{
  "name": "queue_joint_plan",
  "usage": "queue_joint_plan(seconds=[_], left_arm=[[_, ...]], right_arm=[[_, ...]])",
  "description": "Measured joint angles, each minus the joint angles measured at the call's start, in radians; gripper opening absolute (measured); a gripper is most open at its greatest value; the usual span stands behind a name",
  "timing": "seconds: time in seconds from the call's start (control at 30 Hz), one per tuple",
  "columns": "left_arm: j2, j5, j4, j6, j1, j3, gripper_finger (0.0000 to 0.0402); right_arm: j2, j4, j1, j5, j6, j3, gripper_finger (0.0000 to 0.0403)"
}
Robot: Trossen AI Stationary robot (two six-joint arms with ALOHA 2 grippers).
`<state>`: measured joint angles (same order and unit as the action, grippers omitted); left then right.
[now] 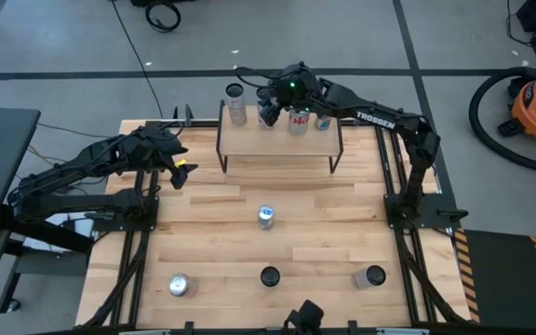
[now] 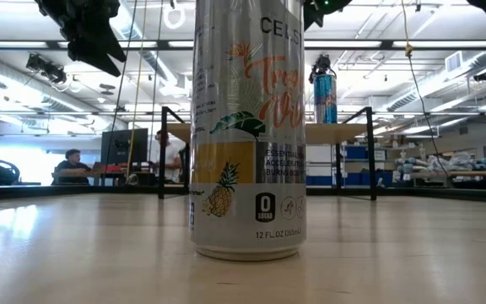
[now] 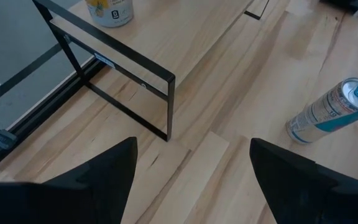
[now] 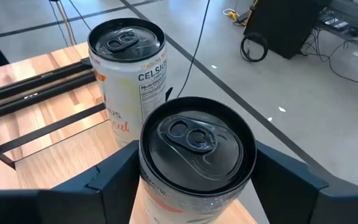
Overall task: Place canned beverage on shelf
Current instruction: Put the white soda can on the shelf
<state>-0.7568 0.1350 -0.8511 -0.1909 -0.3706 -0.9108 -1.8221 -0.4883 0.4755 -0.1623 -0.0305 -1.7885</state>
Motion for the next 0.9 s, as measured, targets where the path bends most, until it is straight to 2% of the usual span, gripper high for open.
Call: queue_joint_plan(seconds=[0.6, 0.77, 0.9], left_arm=[[0.0, 0.0, 0.0, 0.001, 0.0, 0.0, 0.0313], [0.0, 0.0, 0.0, 0.0, 0.0, 0.0, 0.0313], [0.0, 0.0, 0.0, 0.001, 0.0, 0.0, 0.0313]], right_arm=[[-0.006, -0.067, 0.0, 0.016, -0.02, 0.004, 0.0318], [-0.006, -0.042, 0.0, 0.077, -0.012, 0.004, 0.0327], [-0.002, -0.04, 0.0, 0.078, 0.007, -0.01, 0.0331]])
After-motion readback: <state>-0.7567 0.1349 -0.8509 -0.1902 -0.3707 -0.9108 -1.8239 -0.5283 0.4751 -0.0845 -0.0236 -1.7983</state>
